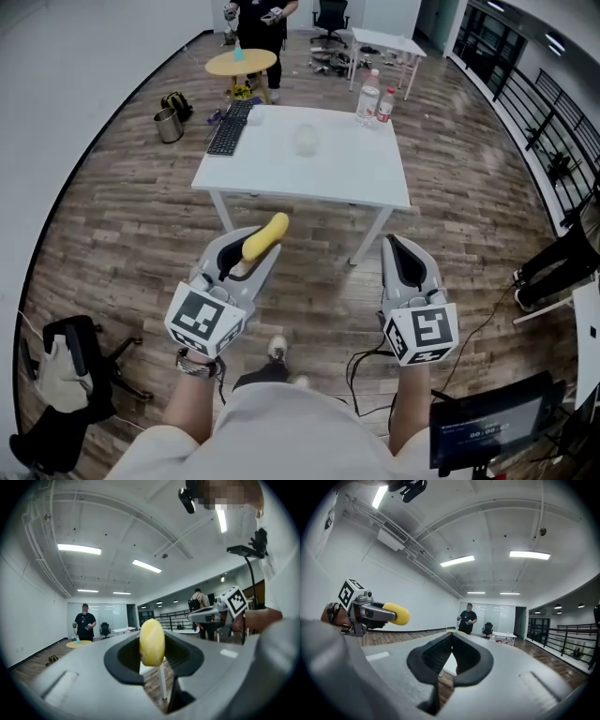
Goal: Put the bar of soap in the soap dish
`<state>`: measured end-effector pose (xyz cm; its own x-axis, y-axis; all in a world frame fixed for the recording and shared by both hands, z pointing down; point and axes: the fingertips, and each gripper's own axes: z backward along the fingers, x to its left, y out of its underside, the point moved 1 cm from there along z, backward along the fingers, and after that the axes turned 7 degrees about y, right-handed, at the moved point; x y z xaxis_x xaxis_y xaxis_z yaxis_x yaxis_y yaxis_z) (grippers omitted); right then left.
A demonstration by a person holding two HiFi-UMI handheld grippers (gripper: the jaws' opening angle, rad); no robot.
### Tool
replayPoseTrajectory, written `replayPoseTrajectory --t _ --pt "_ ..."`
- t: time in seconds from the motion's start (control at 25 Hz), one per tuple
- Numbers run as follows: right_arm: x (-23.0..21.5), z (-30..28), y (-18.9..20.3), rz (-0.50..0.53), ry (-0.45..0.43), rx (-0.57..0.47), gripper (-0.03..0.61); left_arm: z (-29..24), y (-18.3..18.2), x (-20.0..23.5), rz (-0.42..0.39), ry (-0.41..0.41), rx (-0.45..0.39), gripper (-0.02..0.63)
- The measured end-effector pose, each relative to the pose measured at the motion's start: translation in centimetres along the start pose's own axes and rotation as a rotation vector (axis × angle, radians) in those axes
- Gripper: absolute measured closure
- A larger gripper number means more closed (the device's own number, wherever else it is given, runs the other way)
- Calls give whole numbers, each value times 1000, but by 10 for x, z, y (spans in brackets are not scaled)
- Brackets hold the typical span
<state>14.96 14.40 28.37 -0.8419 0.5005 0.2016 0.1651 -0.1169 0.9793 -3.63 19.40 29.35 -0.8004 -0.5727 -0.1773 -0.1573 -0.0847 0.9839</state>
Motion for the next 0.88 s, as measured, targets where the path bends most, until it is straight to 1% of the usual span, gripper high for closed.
replayPoseTrajectory --t 0.44,0.88 --pt "-8 -52 2 -7 2 11 575 -32 7 44 13 14 -1 489" --pt "-3 -89 4 -1 -3 44 575 -45 13 77 30 30 -9 489"
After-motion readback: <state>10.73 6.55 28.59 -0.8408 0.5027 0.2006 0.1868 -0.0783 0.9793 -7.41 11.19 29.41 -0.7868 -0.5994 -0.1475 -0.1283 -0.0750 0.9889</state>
